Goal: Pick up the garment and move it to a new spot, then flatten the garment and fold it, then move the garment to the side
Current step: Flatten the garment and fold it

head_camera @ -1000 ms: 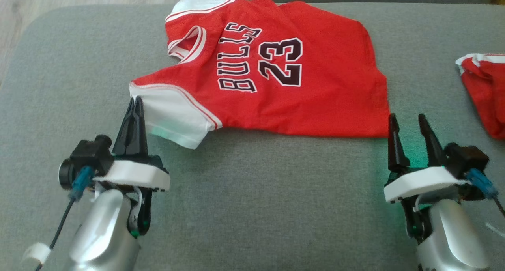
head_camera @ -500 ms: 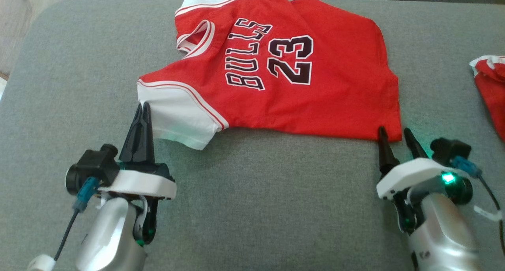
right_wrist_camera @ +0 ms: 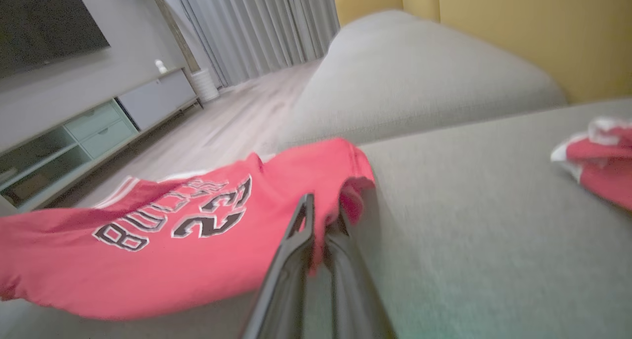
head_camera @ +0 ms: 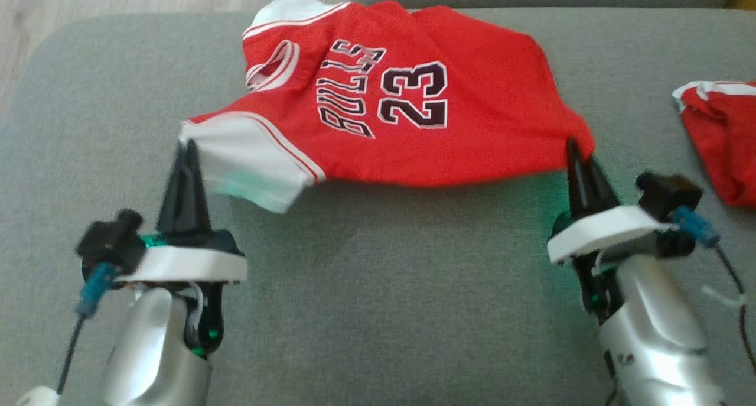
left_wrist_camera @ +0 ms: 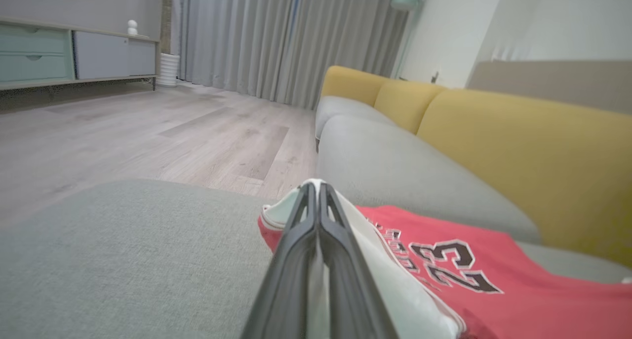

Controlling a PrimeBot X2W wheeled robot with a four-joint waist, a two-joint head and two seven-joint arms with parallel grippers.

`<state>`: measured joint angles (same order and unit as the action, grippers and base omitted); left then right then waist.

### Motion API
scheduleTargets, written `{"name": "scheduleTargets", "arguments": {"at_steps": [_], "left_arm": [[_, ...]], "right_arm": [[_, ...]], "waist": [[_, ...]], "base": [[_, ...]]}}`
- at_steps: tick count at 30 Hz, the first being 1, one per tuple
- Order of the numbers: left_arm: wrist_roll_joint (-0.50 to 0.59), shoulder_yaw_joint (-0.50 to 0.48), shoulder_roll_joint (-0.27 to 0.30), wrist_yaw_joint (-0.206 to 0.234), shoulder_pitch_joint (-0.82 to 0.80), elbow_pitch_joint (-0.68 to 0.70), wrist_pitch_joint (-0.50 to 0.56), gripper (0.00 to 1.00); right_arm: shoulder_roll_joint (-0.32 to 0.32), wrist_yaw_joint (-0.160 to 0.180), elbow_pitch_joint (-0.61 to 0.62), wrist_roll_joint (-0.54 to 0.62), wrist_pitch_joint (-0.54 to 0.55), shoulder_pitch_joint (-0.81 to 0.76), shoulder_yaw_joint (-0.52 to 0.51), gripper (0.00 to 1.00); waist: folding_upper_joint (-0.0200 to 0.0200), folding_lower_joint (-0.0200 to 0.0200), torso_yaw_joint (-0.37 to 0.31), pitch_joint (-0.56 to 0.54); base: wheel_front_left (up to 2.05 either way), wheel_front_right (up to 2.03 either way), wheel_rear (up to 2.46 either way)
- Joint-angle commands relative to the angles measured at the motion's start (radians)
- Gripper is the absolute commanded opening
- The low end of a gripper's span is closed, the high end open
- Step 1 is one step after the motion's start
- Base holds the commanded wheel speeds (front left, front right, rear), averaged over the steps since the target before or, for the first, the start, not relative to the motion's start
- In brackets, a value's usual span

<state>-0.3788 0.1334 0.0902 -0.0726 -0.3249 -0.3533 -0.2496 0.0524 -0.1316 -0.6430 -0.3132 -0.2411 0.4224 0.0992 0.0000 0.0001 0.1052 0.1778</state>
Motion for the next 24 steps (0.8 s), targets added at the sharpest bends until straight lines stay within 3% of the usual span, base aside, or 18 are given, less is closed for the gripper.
{"name": "scheduleTargets", "arguments": {"at_steps": [1,14,20,24], "left_arm": [[-0.017,-0.046,0.007,-0.009,-0.051,0.046,-0.012,0.0],[-0.106,-0.124,-0.029,-0.041,-0.156,0.402,-0.012,0.0],[-0.141,-0.136,-0.035,0.007,-0.154,0.602,-0.01,0.0],[-0.193,-0.139,-0.038,0.076,-0.178,0.71,0.032,0.0]], "right_arm": [[0.002,0.001,0.052,0.01,-0.016,0.046,0.021,0.0],[0.16,0.001,0.547,0.025,-0.019,0.031,0.03,0.0],[0.193,0.001,0.735,0.035,0.054,-0.012,0.006,0.0],[0.184,0.001,0.847,0.05,0.129,-0.04,-0.035,0.0]], "waist": [[0.0,-0.0001,-0.009,-0.011],[0.0,-0.0001,-0.043,-0.098],[0.0,-0.0001,-0.067,-0.133],[0.0,-0.0001,-0.079,-0.126]], "base": [[0.0,0.0,0.0],[0.0,0.0,0.0],[0.0,0.0,0.0],[0.0,0.0,0.0]]}}
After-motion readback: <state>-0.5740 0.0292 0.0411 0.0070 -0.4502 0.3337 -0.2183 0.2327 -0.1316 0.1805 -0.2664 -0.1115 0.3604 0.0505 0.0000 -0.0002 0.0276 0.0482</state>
